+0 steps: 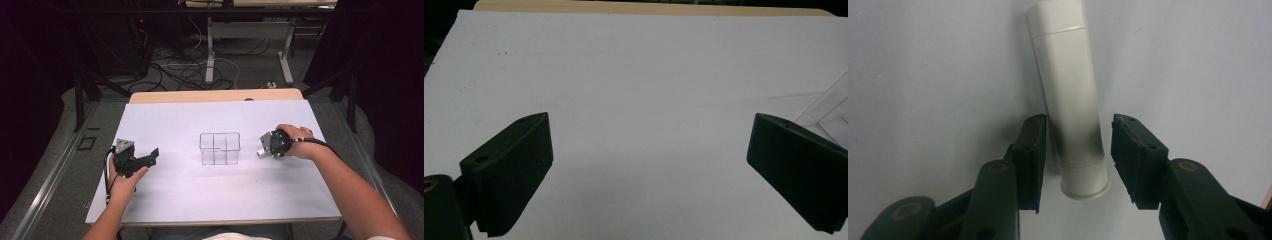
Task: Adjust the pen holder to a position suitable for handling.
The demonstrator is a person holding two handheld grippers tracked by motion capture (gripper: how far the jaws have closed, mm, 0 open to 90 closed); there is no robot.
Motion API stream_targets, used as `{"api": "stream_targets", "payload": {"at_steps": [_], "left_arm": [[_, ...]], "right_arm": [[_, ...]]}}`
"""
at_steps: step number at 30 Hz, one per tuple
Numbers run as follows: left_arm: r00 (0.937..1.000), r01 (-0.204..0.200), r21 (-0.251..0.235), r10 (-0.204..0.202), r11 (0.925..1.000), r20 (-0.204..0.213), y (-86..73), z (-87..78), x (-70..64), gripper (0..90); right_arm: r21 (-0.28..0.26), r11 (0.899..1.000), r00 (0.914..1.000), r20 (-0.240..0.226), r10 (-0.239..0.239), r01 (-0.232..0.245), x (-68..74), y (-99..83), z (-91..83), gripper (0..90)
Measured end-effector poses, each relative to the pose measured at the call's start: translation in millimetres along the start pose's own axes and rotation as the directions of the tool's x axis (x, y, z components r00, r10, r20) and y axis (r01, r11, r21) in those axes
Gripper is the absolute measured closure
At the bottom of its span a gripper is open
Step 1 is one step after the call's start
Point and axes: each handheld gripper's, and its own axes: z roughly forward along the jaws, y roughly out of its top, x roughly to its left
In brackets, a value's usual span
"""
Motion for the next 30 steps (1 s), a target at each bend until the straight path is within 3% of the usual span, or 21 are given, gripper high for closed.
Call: {"api": "stream_targets", "payload": {"at_steps": [6, 7, 17, 18, 20, 30], "left_arm": [[1.0, 0.001, -0.001, -0.001, 1.0, 0.0, 0.0, -0.1, 0.2, 4.8], [1.0, 0.0, -0.004, 0.0, 1.0, 0.001, 0.1, 0.1, 0.3, 4.8], [1.0, 0.004, -0.005, -0.004, 1.0, -0.003, 0.2, -0.6, 0.7, 4.9], [1.0, 0.004, -0.005, -0.004, 1.0, -0.003, 0.2, -0.6, 0.6, 4.9], [1.0, 0.005, -0.005, -0.005, 1.0, -0.004, 0.2, -0.6, 0.7, 5.0], [1.0, 0.005, -0.004, -0.005, 1.0, -0.003, 0.3, -0.5, 0.7, 5.0]], "right_arm": [[0.029, 0.998, 0.9989, -0.004, -0.047, 0.047, 1.8, 2.7, 4.6, 64.0], [0.03, 0.997, 0.9973, -0.001, -0.073, 0.073, 0.5, 3.5, 5.8, 64.7], [0.043, 0.993, 0.9935, 0.01, -0.113, 0.113, 4.1, 5.2, 5.5, 67.3], [0.041, 0.99, 0.9906, 0.011, -0.136, 0.136, 2.5, 5.6, 5.8, 67.3], [0.053, 0.989, 0.9905, -0.001, -0.138, 0.138, 2.8, 5.9, 4.9, 67.4], [0.041, 0.989, 0.9891, 0.042, -0.141, 0.14, 5.7, 6.9, 0.1, 67.6]]}}
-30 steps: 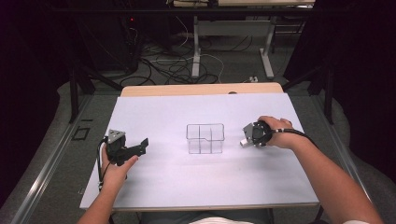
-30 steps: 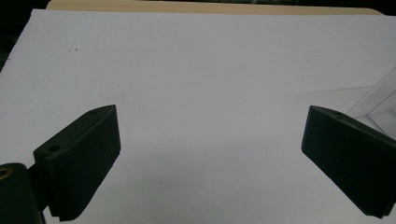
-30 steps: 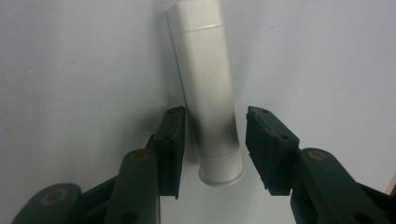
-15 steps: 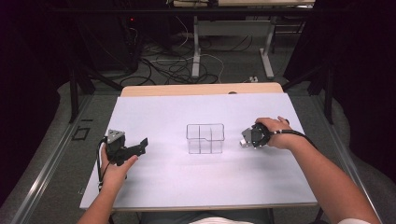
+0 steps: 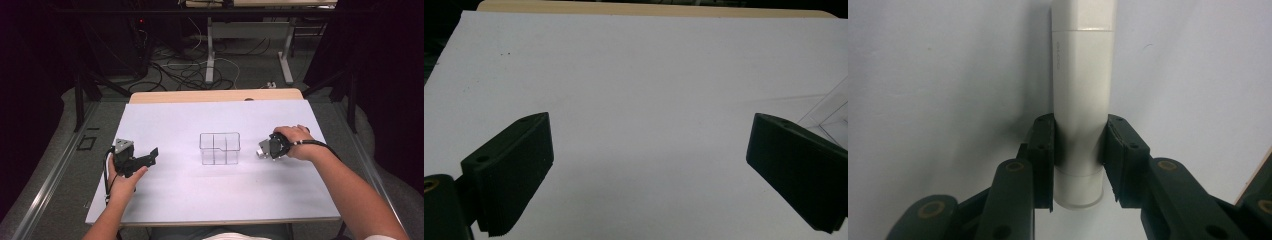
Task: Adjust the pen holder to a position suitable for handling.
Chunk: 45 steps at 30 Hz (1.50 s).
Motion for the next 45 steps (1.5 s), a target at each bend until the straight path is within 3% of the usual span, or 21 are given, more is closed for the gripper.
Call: {"api": "stream_targets", "payload": {"at_steps": [10, 18, 21, 22, 23, 24, 27, 30, 31, 32, 34, 35, 36, 37, 38, 39, 40, 42, 43, 44, 45], "left_arm": [[1.0, 0.001, -0.002, -0.001, 1.0, 0.001, 0.3, -0.9, -0.8, 5.0], [1.0, -0.004, -0.008, 0.004, 1.0, 0.009, 1.7, -2.2, -2.7, 5.1], [0.9999, -0.001, -0.008, 0.001, 1.0, 0.016, 3.1, -3.2, -5.1, 5.1], [0.9998, -0.004, -0.011, 0.004, 0.9999, 0.019, 3.7, -3.5, -5.7, 5.2], [0.9997, -0.003, -0.012, 0.003, 0.9999, 0.022, 4.4, -4.0, -6.5, 5.3], [0.9996, -0.002, -0.014, 0.002, 0.9999, 0.026, 5.2, -4.4, -7.3, 5.3], [0.9992, 0.004, -0.019, -0.003, 0.9998, 0.04, 8.3, -6.9, -9.9, 5.6], [0.9986, 0.002, -0.028, 0.0, 0.9996, 0.052, 12.3, -9.6, -12.3, 5.6], [0.9983, 0.001, -0.028, 0.001, 0.9996, 0.058, 13.5, -10.4, -13.1, 5.6], [0.9977, 0.003, -0.032, -0.001, 0.9995, 0.068, 14.7, -10.9, -13.9, 5.7], [0.9958, 0.013, -0.025, -0.01, 0.9996, 0.091, 16.6, -12.5, -15.8, 5.7], [0.9942, 0.017, -0.021, -0.015, 0.9996, 0.106, 17.6, -13.0, -16.9, 5.9], [0.9934, 0.015, -0.023, -0.012, 0.9996, 0.114, 18.7, -13.8, -18.1, 6.0], [0.9924, 0.013, -0.026, -0.01, 0.9996, 0.123, 20.0, -14.6, -19.3, 6.6], [0.9912, 0.014, -0.027, -0.01, 0.9995, 0.132, 21.3, -15.7, -20.6, 6.6], [0.9901, 0.011, -0.03, -0.007, 0.9995, 0.14, 22.9, -16.7, -21.6, 7.6], [0.9888, 0.014, -0.029, -0.009, 0.9995, 0.149, 24.2, -17.8, -23.1, 7.6], [0.9841, 0.02, -0.03, -0.015, 0.9993, 0.177, 27.5, -19.9, -26.0, 8.5], [0.9823, 0.016, -0.032, -0.01, 0.9994, 0.187, 29.2, -21.1, -27.6, 8.5], [0.981, 0.013, -0.035, -0.006, 0.9993, 0.194, 30.8, -22.5, -29.7, 8.7], [0.9796, 0.006, -0.037, 0.002, 0.9993, 0.201, 32.4, -23.7, -31.7, 8.7]], "right_arm": [[-0.053, 0.998, 0.992, 0.122, 0.033, -0.027, 6.8, 9.6, -28.7, 67.6], [-0.094, 0.996, 0.9564, 0.29, 0.033, -0.005, 16.5, 26.7, -59.9, 67.5], [-0.097, 0.995, 0.9372, 0.347, 0.039, -0.006, 22.3, 34.3, -70.5, 67.6], [-0.078, 0.997, 0.9299, 0.368, 0.0, 0.03, 21.7, 38.0, -74.8, 67.6], [-0.088, 0.995, 0.9155, 0.402, 0.0, 0.038, 25.2, 44.5, -80.6, 67.5], [-0.088, 0.995, 0.9155, 0.402, 0.0, 0.038, 25.2, 44.5, -80.6, 67.5], [-0.079, 0.995, 0.8954, 0.445, -0.02, 0.061, 27.7, 54.9, -89.9, 67.6], [-0.059, 0.993, 0.864, 0.5, -0.057, 0.099, 28.1, 65.2, -98.4, 67.6], [-0.039, 0.994, 0.8714, 0.485, -0.072, 0.104, 27.4, 69.0, -102.2, 67.5], [-0.037, 0.989, 0.84, 0.533, -0.103, 0.145, 26.3, 75.5, -104.6, 67.6], [-0.03, 0.989, 0.8337, 0.542, -0.104, 0.143, 27.3, 78.6, -105.7, 67.6], [-0.008, 0.986, 0.8359, 0.532, -0.135, 0.165, 25.2, 82.7, -108.9, 67.6], [-0.004, 0.985, 0.8279, 0.542, -0.143, 0.172, 25.9, 85.6, -110.3, 67.6], [0.006, 0.979, 0.8096, 0.561, -0.173, 0.205, 26.1, 92.6, -112.3, 67.5], [0.006, 0.979, 0.8096, 0.561, -0.173, 0.205, 26.1, 92.6, -112.3, 67.5], [0.028, 0.971, 0.7949, 0.569, -0.21, 0.237, 27.0, 99.6, -113.3, 67.5], [0.028, 0.971, 0.7949, 0.569, -0.21, 0.237, 27.0, 99.6, -113.3, 67.5], [0.052, 0.959, 0.7673, 0.588, -0.256, 0.28, 29.3, 110.8, -112.2, 67.6], [0.052, 0.959, 0.7673, 0.588, -0.256, 0.28, 29.3, 110.8, -112.2, 67.6], [0.064, 0.946, 0.7431, 0.603, -0.291, 0.319, 31.1, 118.9, -111.9, 67.6], [0.064, 0.946, 0.7431, 0.603, -0.291, 0.319, 31.1, 118.9, -111.9, 67.6]]}}
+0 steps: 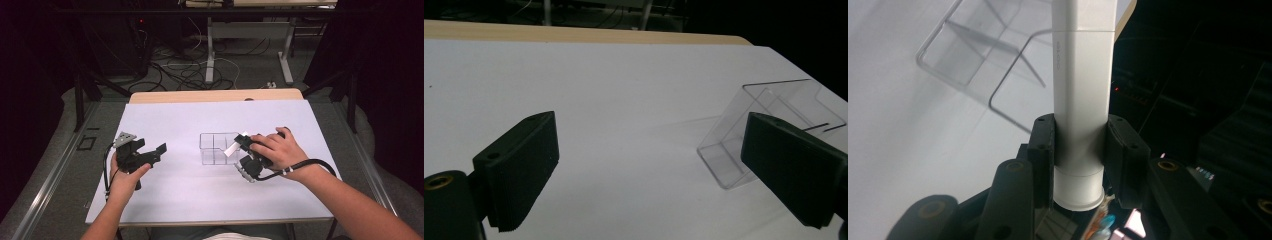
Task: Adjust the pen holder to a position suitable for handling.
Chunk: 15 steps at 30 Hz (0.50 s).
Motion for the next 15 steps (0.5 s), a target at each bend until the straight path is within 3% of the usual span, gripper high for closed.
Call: {"api": "stream_targets", "payload": {"at_steps": [2, 5, 9, 13, 14, 15], "left_arm": [[0.9997, -0.014, 0.011, 0.014, 0.9998, 0.02, 3.2, -1.2, -4.7, 10.9], [0.9985, -0.032, 0.021, 0.031, 0.9993, 0.046, 7.0, -2.5, -12.2, 16.2], [0.9948, -0.057, 0.046, 0.053, 0.9973, 0.088, 11.0, -2.3, -22.8, 18.3], [0.9879, -0.091, 0.053, 0.083, 0.9945, 0.131, 14.6, -1.7, -35.8, 22.1], [0.9858, -0.098, 0.049, 0.09, 0.994, 0.142, 15.5, -1.7, -39.1, 23.7], [0.9832, -0.1, 0.055, 0.09, 0.9935, 0.159, 16.5, -1.8, -42.4, 23.7]], "right_arm": [[-0.014, 0.997, 0.997, 0.02, -0.075, 0.075, -2.8, 8.9, 0.3, 67.5], [-0.02, 0.994, 0.9935, 0.037, -0.108, 0.108, -3.4, 19.8, -0.7, 67.5], [-0.033, 0.983, 0.9821, 0.058, -0.179, 0.181, -7.1, 32.6, -0.8, 67.5], [-0.033, 0.979, 0.9784, 0.06, -0.198, 0.2, -4.8, 38.8, -1.4, 67.5], [-0.072, 0.976, 0.9759, 0.086, -0.2, 0.207, -3.2, 42.0, 0.0, 67.5], [-0.072, 0.976, 0.9759, 0.086, -0.2, 0.207, -3.2, 42.0, 0.0, 67.5]]}}
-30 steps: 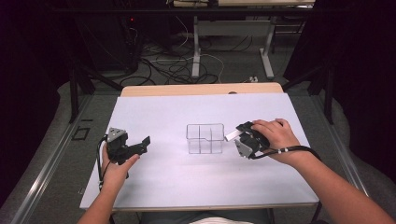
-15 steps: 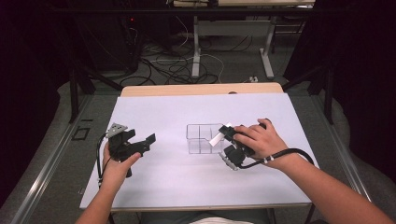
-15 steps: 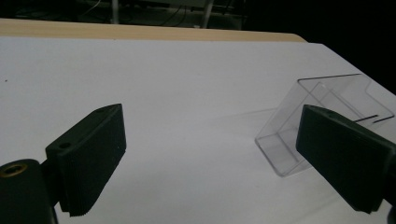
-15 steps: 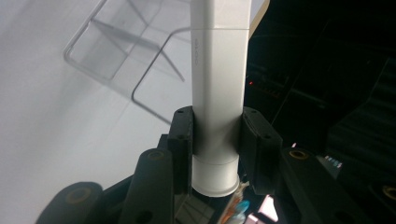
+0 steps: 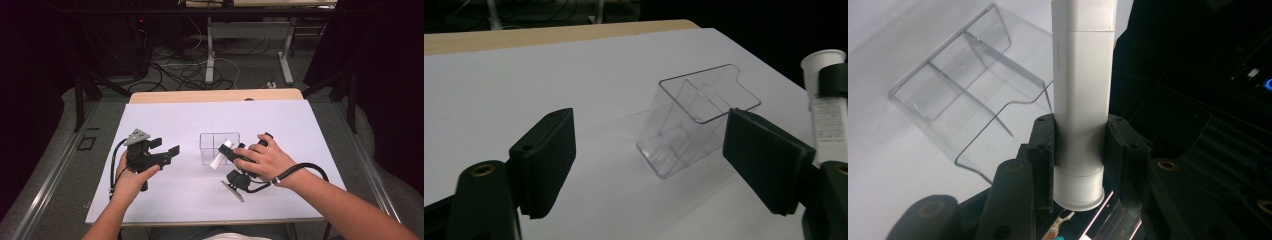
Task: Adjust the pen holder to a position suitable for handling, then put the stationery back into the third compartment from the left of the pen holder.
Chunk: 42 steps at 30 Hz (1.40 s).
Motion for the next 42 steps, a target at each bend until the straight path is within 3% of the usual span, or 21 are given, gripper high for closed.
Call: {"api": "stream_targets", "payload": {"at_steps": [1, 5, 8, 9, 14, 19, 21, 22, 27, 30, 34, 37, 38, 42], "left_arm": [[0.9998, -0.012, 0.008, 0.012, 0.9999, 0.017, 1.6, 0.4, -2.5, 24.5], [0.9977, -0.044, 0.006, 0.044, 0.999, 0.052, 7.6, 3.4, -12.2, 24.8], [0.9961, -0.047, 0.024, 0.045, 0.9986, 0.076, 12.1, 6.3, -17.4, 25.0], [0.9954, -0.051, 0.032, 0.048, 0.9982, 0.083, 13.5, 7.5, -18.9, 25.2], [0.9903, -0.059, 0.075, 0.049, 0.9955, 0.13, 18.5, 15.4, -26.7, 26.9], [0.9803, -0.033, 0.121, 0.008, 0.9921, 0.197, 20.1, 21.1, -33.0, 33.7], [0.9707, -0.006, 0.163, -0.034, 0.9866, 0.238, 20.3, 23.4, -34.1, 34.6], [0.9707, -0.006, 0.163, -0.034, 0.9866, 0.238, 20.3, 23.4, -34.1, 35.6], [0.9497, 0.027, 0.215, -0.092, 0.9761, 0.299, 20.1, 26.8, -33.1, 40.1], [0.941, 0.03, 0.245, -0.11, 0.969, 0.32, 20.3, 28.8, -33.3, 41.4], [0.9395, 0.019, 0.291, -0.117, 0.9566, 0.322, 16.9, 34.5, -37.6, 43.3], [0.9425, -0.005, 0.315, -0.101, 0.9491, 0.319, 13.5, 38.8, -42.0, 43.3], [0.9407, -0.012, 0.334, -0.103, 0.9426, 0.323, 11.1, 42.4, -44.2, 43.3], [0.9373, -0.012, 0.354, -0.113, 0.9353, 0.33, 7.9, 49.0, -48.5, 43.7]], "right_arm": [[0.03, 0.999, 0.9998, -0.016, -0.013, 0.013, -0.7, 4.6, -2.5, 67.5], [0.001, 0.999, 0.9994, -0.001, -0.035, 0.035, -0.2, 9.0, -0.8, 67.5], [-0.008, 0.999, 0.999, -0.001, -0.044, 0.044, -0.4, 10.2, 0.0, 67.5], [0.018, 0.999, 0.9989, -0.014, -0.045, 0.045, -0.7, 11.6, -1.6, 67.5], [-0.007, 0.998, 0.9979, 0.006, -0.065, 0.065, -1.5, 13.2, -0.4, 67.5], [0.003, 0.995, 0.995, 0.009, -0.1, 0.1, -1.0, 16.5, 0.6, 67.5], [-0.012, 0.994, 0.994, 0.023, -0.107, 0.107, -0.1, 17.9, 1.4, 67.5], [-0.016, 0.994, 0.9934, 0.029, -0.111, 0.112, 0.2, 18.6, 1.5, 67.5], [-0.012, 0.992, 0.9912, 0.028, -0.129, 0.13, 1.5, 21.6, 1.5, 67.5], [-0.012, 0.991, 0.9905, 0.026, -0.135, 0.135, 2.5, 22.4, 2.6, 67.5], [-0.005, 0.988, 0.9879, 0.024, -0.153, 0.153, 3.5, 25.4, 5.8, 67.5], [-0.019, 0.989, 0.9883, 0.037, -0.148, 0.149, 5.0, 25.9, 7.6, 67.5], [-0.025, 0.988, 0.9873, 0.047, -0.152, 0.153, 4.8, 27.0, 8.3, 67.5], [-0.018, 0.986, 0.9848, 0.048, -0.167, 0.168, 3.8, 29.3, 8.7, 67.5]]}}
